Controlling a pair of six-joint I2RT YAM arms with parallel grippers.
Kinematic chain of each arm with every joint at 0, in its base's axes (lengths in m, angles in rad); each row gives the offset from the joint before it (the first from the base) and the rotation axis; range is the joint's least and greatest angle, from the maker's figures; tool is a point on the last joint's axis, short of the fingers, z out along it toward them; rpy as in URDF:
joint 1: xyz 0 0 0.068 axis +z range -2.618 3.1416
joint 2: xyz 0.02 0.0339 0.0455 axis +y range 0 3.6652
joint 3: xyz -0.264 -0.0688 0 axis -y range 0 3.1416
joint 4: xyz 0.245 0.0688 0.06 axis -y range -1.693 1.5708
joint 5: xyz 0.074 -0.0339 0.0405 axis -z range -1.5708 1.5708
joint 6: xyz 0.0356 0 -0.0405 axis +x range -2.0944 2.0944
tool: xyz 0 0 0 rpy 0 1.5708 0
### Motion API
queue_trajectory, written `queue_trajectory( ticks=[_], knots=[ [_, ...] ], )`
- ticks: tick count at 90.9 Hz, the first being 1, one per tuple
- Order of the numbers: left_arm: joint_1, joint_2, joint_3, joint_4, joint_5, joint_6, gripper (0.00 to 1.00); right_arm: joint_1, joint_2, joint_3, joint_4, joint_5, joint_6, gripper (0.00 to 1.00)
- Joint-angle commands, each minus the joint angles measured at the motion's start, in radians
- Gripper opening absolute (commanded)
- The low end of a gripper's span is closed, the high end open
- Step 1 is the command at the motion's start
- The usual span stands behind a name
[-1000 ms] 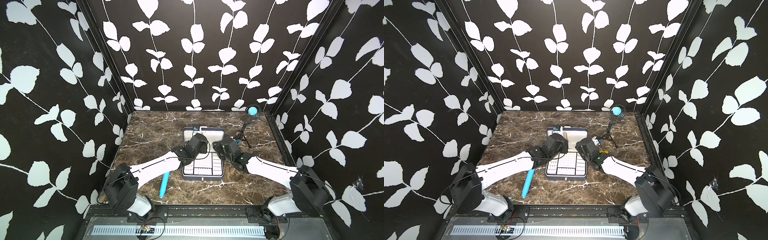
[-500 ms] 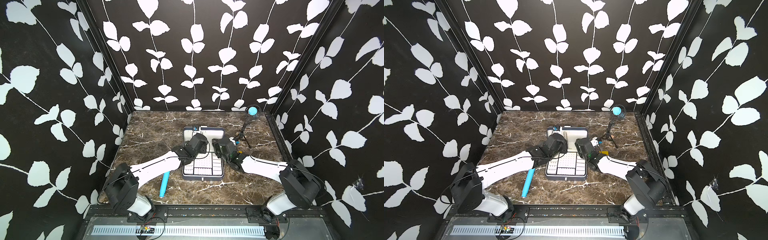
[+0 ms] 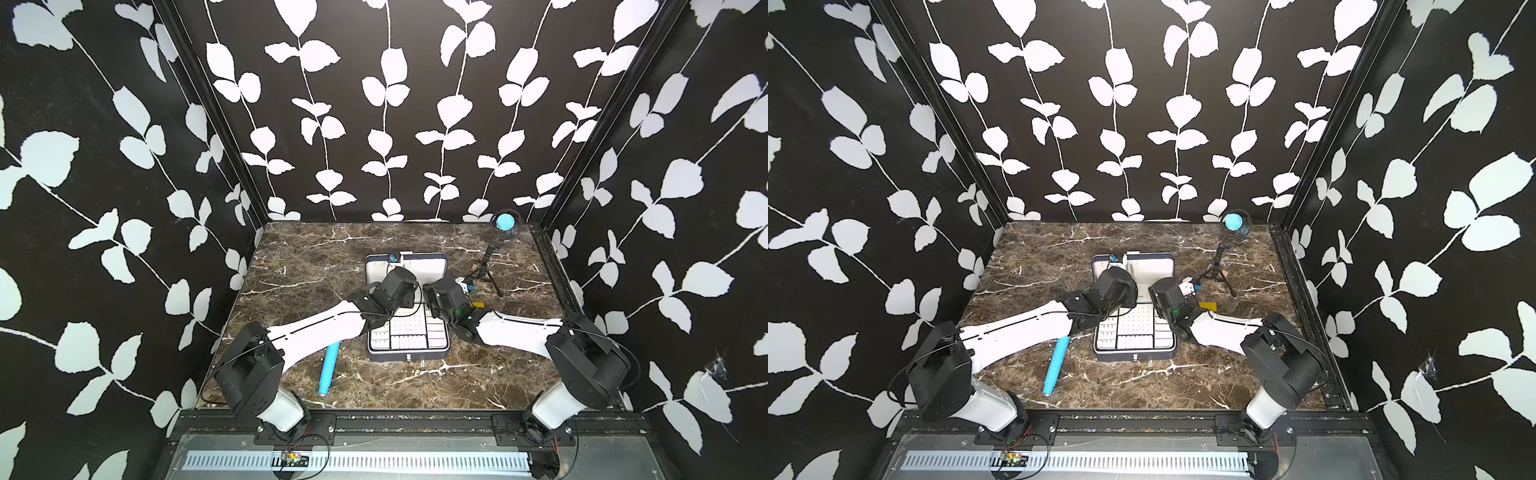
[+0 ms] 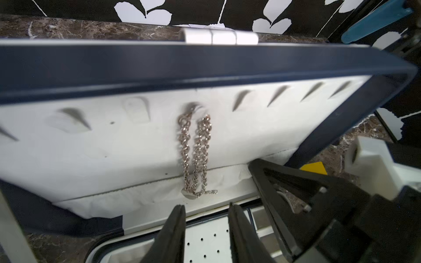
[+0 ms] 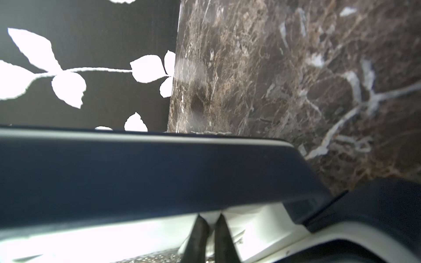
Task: Put jewelry chain into jewelry box
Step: Open the storage slot of the jewelry box.
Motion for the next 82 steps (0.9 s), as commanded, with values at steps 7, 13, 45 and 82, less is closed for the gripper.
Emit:
queue_trajectory(
  ticks=[7,13,45,82],
  knots=[
    [0.000,0.021,0.035,0.010,-0.002,0.024,0.35,-0.007,0.013,-0.023,0.030,-0.002,-0.008,0.00],
    [0.000,0.032,0.038,0.018,-0.008,0.031,0.35,-0.007,0.009,-0.028,0.034,-0.004,-0.008,0.00],
    [0.000,0.099,0.067,0.038,-0.031,0.058,0.35,-0.006,0.002,-0.041,0.057,-0.014,-0.007,0.00],
    [0.000,0.138,0.084,0.040,-0.043,0.066,0.31,-0.007,0.014,-0.038,0.081,-0.043,-0.009,0.00]
  ],
)
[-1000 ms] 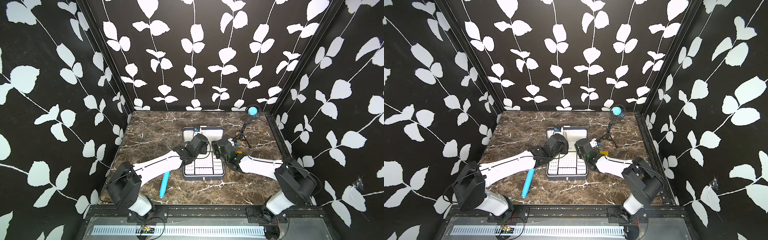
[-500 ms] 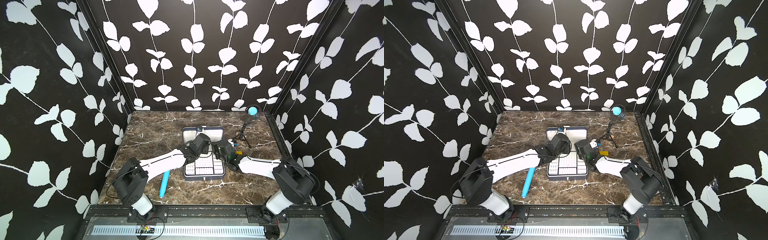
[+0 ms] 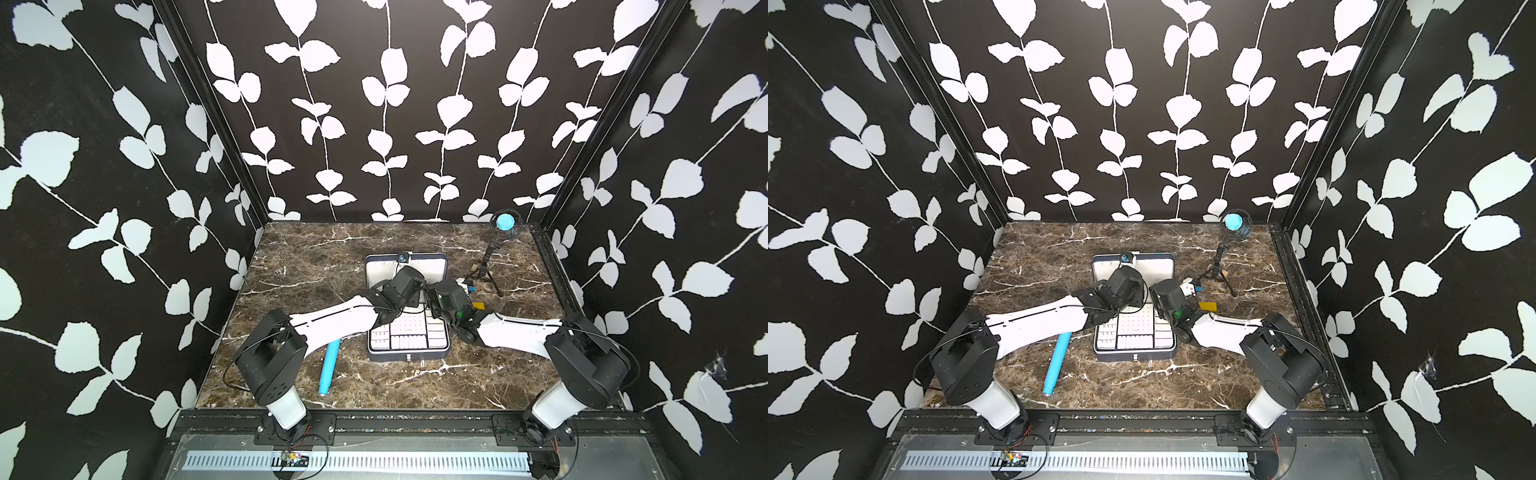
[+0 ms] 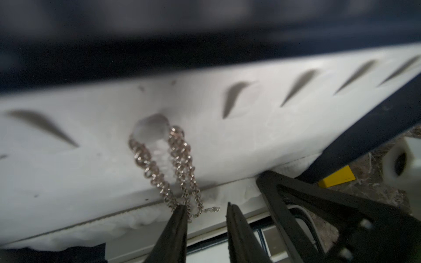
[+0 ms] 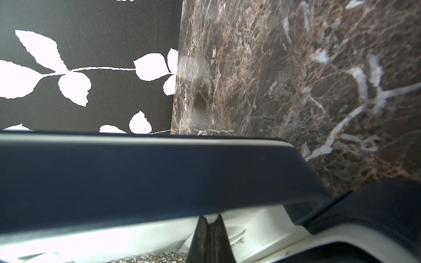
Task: Put jewelry chain into jewelry box
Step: Open the storage slot of the jewelry box, then adjust the necklace in the storage slot.
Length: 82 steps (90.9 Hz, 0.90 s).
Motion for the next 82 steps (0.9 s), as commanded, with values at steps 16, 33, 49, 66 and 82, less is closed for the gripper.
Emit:
queue_trajectory(
  ticks=[16,33,49,66,82],
  knots=[
    [0.000,0.027,0.042,0.014,-0.031,0.015,0.30,-0.003,0.014,-0.012,0.033,-0.029,-0.012,0.00],
    [0.000,0.046,0.050,0.021,-0.036,0.018,0.28,-0.002,0.016,-0.013,0.042,-0.046,-0.010,0.00],
    [0.002,0.057,0.050,0.023,-0.051,0.016,0.27,-0.001,0.012,-0.019,0.045,-0.048,-0.009,0.00],
    [0.006,0.066,0.047,0.026,-0.053,0.005,0.27,0.002,0.008,-0.020,0.047,-0.048,-0.010,0.00],
    [0.013,0.068,0.035,0.036,-0.045,-0.001,0.17,0.002,0.008,-0.018,0.047,-0.050,-0.010,0.00]
  ],
)
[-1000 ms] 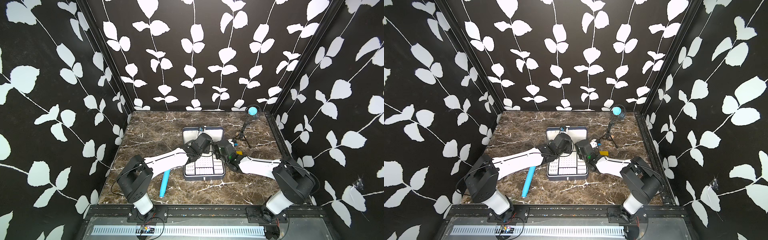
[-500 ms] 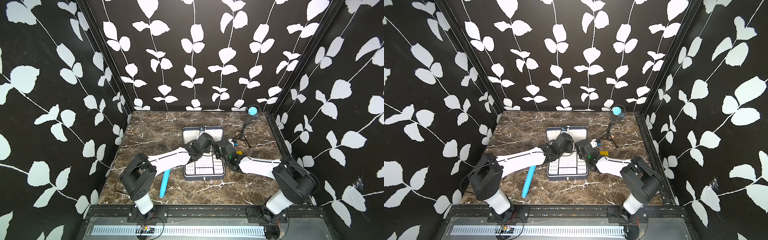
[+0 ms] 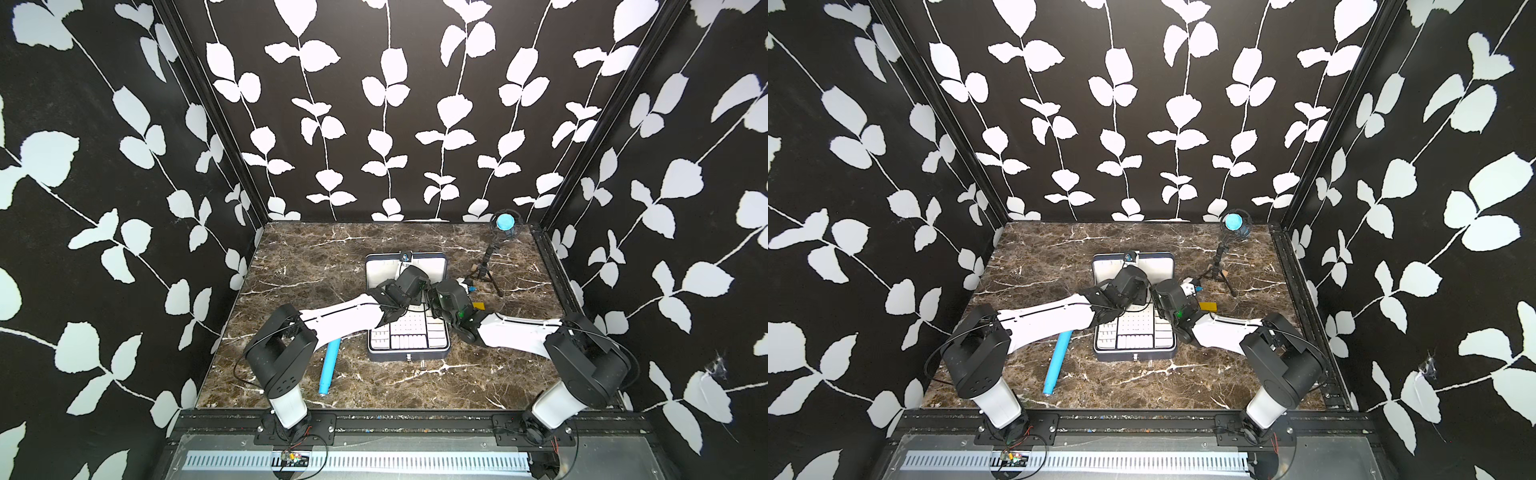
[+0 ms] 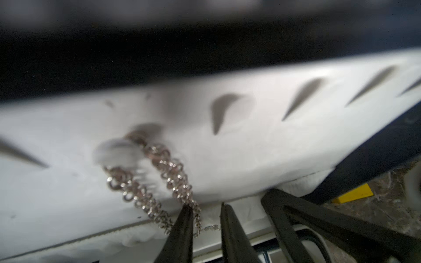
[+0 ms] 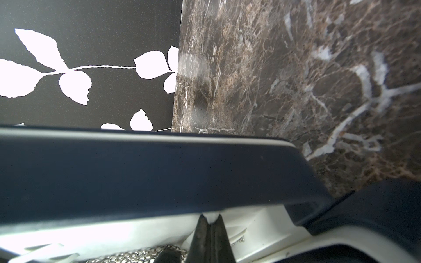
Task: Put jewelry chain into jewelry box
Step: Adjust the necklace in the storage slot.
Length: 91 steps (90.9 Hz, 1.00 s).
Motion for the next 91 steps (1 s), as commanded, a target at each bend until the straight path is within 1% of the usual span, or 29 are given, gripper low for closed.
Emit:
queue_trajectory(
  ticks=[1,20,61,91],
  knots=[
    [0.011,0.011,0.003,0.009,0.002,-0.006,0.17,0.005,0.008,-0.010,0.031,-0.019,-0.010,0.00],
    [0.011,-0.004,-0.004,0.029,0.007,0.010,0.00,0.006,0.002,-0.015,0.030,-0.019,-0.010,0.00],
    [0.011,-0.094,-0.003,0.072,0.022,0.042,0.00,0.006,-0.004,-0.029,0.028,-0.013,-0.014,0.00],
    [0.011,-0.119,0.029,0.099,0.027,0.075,0.00,0.007,-0.003,-0.044,0.028,-0.013,-0.016,0.00]
  ],
)
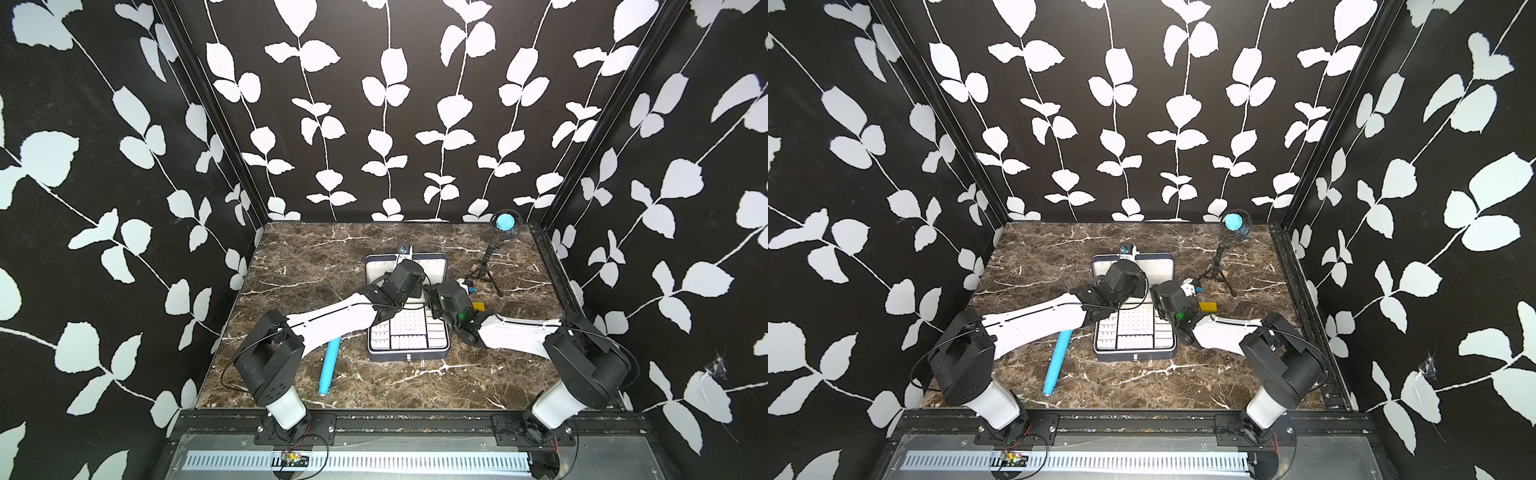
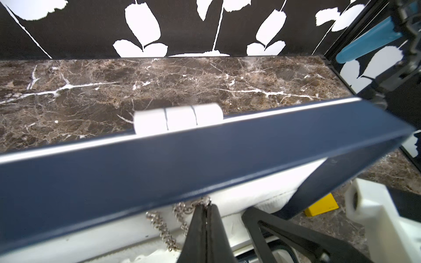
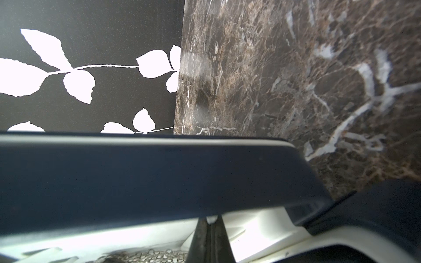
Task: Put jewelry chain into jewelry box
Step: Adjust the necklace in the storage slot.
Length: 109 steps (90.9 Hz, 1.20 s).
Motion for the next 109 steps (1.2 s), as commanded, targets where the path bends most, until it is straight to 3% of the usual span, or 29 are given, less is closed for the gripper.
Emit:
queue_trajectory(
  ticks=[1,109],
  knots=[
    [0.005,-0.047,0.032,0.034,0.008,0.028,0.00,0.007,-0.002,-0.020,-0.013,-0.010,-0.013,0.00],
    [0.007,-0.049,0.154,0.095,0.021,0.146,0.00,0.015,-0.002,-0.038,0.014,-0.008,-0.004,0.00]
  ],
)
